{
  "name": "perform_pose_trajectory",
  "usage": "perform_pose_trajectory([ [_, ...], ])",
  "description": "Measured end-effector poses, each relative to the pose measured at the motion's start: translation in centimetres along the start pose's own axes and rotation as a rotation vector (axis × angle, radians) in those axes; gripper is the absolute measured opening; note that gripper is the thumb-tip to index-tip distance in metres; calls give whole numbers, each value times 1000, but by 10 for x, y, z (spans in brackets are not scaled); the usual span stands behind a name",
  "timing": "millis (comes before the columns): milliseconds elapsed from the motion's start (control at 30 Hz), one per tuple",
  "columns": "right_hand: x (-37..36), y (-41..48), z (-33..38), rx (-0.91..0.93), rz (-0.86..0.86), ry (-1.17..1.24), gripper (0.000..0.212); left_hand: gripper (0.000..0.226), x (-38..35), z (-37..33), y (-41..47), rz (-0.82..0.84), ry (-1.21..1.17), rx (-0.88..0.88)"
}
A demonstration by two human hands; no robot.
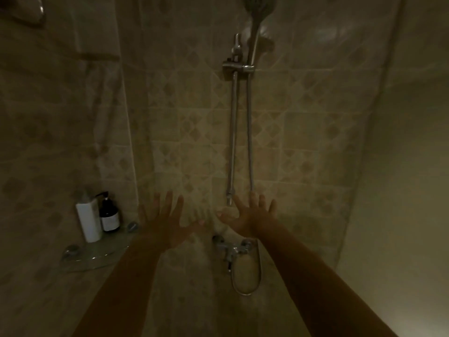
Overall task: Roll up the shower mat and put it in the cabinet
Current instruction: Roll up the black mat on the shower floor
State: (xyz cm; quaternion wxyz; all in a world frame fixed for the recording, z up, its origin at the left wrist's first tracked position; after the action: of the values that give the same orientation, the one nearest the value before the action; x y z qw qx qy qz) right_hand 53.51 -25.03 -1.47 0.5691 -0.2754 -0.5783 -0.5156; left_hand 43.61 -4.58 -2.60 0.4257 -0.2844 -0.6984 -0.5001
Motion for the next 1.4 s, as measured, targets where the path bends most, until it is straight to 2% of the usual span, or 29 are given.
perform_pose_trajectory([
  [167,-55,82,56,182,-34,146,86,113,-33,64,51,-80,135,71],
  [300,-111,119,139,446,-72,153,71,121,-51,138,68,-104,198,129],
  [367,-136,122,184,547,-31,210,71,113,-48,171,59,-162,293,158],
  [500,-161,108,282,747,65,427,77,116,-32,253,27,-165,328,445],
  [600,-171,79,351,973,24,441,78,112,-3,302,-23,-167,425,629],
  [767,-180,3,452,1216,127,557,81,99,38,329,-147,-114,594,942],
  [933,-184,-108,515,1546,95,654,78,98,67,316,-271,-102,696,1327],
  [1067,-195,-199,521,1848,186,680,76,98,67,270,-352,-150,776,1638],
  [1233,-211,-306,488,2223,329,649,76,101,38,179,-439,-154,787,2065],
  [1400,-228,-400,419,2578,488,593,79,98,-22,63,-502,-199,736,2385],
])
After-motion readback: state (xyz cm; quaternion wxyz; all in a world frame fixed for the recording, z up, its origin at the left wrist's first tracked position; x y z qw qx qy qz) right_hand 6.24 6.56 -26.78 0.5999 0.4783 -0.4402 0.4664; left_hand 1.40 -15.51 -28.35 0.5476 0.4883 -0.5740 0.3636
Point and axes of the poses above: each hand's wrist, its own y-axis towards the middle knuckle, its own x-axis out of the back of the hand, z = x × y, the point moved 2 cm from there along y, towards the middle knuckle, and after that the axes turned 12 degrees about -z, right-handed, at the moved point
